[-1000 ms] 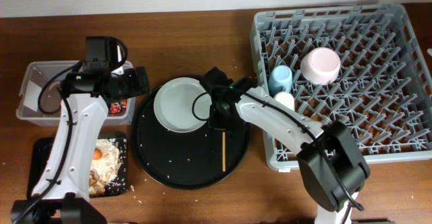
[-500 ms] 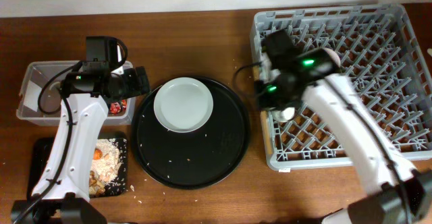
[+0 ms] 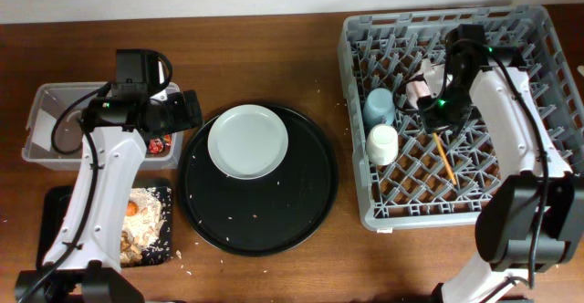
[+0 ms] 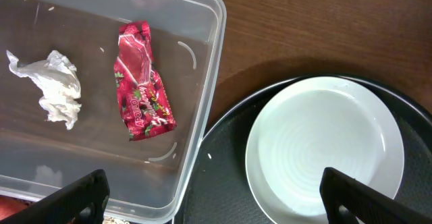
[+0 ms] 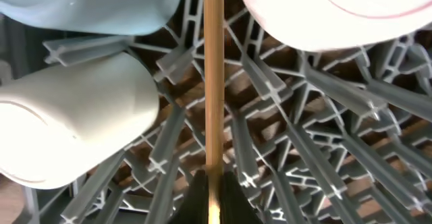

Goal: Sort waste into correct bins and load items into the dishwasher rack

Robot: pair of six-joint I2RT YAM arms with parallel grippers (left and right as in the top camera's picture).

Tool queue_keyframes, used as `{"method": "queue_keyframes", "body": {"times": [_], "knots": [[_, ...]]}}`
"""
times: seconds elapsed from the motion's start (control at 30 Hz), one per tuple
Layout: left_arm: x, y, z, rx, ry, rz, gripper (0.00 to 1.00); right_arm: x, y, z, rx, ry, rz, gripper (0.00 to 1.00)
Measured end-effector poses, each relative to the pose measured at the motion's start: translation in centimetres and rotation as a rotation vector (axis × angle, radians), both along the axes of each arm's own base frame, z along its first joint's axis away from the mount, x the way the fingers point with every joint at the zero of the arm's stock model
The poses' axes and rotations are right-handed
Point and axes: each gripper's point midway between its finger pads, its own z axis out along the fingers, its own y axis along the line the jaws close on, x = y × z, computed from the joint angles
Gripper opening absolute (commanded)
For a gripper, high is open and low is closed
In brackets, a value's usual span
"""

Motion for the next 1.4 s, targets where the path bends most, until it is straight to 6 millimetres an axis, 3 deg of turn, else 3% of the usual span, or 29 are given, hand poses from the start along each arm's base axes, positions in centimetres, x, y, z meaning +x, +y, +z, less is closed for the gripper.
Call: {"method": "queue_keyframes", "body": {"times": [0.2, 0.27, 0.33, 0.43, 0.6, 0.67, 0.7, 0.73, 0.77, 0.8, 0.87, 0.93, 0.97, 1.0, 1.03, 1.13, 1.2, 1.3, 1.37, 1.4], "knots": [[0.0, 0.0, 0.0, 0.000, 0.000, 0.000, 0.99, 1.1, 1.0, 0.2, 0.068, -0.042, -0.054, 0.04], [0.0, 0.0, 0.0, 0.000, 0.000, -0.001, 0.99, 1.3, 1.1, 0.2, 0.073, -0.048, -0.076, 0.14], [0.0, 0.0, 0.0, 0.000, 0.000, 0.000, 0.99, 1.3, 1.1, 0.2, 0.073, -0.047, -0.076, 0.38], [0.0, 0.0, 0.0, 0.000, 0.000, 0.000, 0.99, 1.3, 1.1, -0.2, 0.074, -0.039, -0.078, 0.49], [0.0, 0.0, 0.0, 0.000, 0.000, 0.000, 0.99, 0.2, 1.1, -0.2, 0.075, 0.009, -0.083, 0.49], [0.0, 0.0, 0.0, 0.000, 0.000, 0.000, 0.99, 1.1, -0.2, 2.1, 0.075, -0.025, -0.123, 0.46], [0.0, 0.0, 0.0, 0.000, 0.000, 0.000, 0.99, 1.9, -1.9, 4.5, 0.070, -0.061, -0.175, 0.46], [0.0, 0.0, 0.0, 0.000, 0.001, 0.000, 0.99, 3.9, -5.6, 8.6, 0.037, -0.200, -0.259, 0.46], [0.0, 0.0, 0.0, 0.000, -0.001, 0.000, 0.99, 4.8, -11.1, 13.3, -0.044, -0.355, -0.365, 0.46], [0.0, 0.0, 0.0, 0.000, 0.000, 0.000, 0.99, 4.6, -14.9, 15.5, -0.100, -0.431, -0.444, 0.45], [0.0, 0.0, 0.0, 0.000, -0.001, 0.000, 0.99, 5.3, -21.4, 18.0, -0.178, -0.592, -0.555, 0.45], [0.0, 0.0, 0.0, 0.000, -0.001, -0.001, 0.99, 4.6, -27.2, 18.8, -0.245, -0.668, -0.658, 0.45], [0.0, 0.0, 0.0, 0.000, 0.000, -0.001, 0.99, 5.0, -30.8, 17.4, -0.278, -0.686, -0.706, 0.45], [0.0, 0.0, 0.0, 0.000, 0.001, 0.000, 0.99, 6.5, -32.5, 16.8, -0.295, -0.730, -0.712, 0.45], [0.0, 0.0, 0.0, 0.000, 0.001, 0.000, 0.99, 9.2, -35.1, 14.5, -0.316, -0.779, -0.707, 0.48], [0.0, 0.0, 0.0, 0.000, 0.001, 0.000, 0.99, 13.0, -38.6, 8.2, -0.346, -0.808, -0.683, 0.56], [0.0, 0.0, 0.0, 0.000, 0.000, -0.001, 0.99, 14.9, -40.2, 6.0, -0.367, -0.867, -0.677, 0.56], [0.0, 0.0, 0.0, 0.000, 0.000, -0.001, 0.99, 15.7, -43.0, 1.9, -0.381, -0.904, -0.712, 0.56], [0.0, 0.0, 0.0, 0.000, 0.000, -0.001, 0.99, 15.2, -45.0, 0.5, -0.374, -0.946, -0.781, 0.55], [0.0, 0.0, 0.0, 0.000, 0.000, -0.001, 0.99, 15.3, -45.8, 0.7, -0.378, -0.988, -0.802, 0.51]]}}
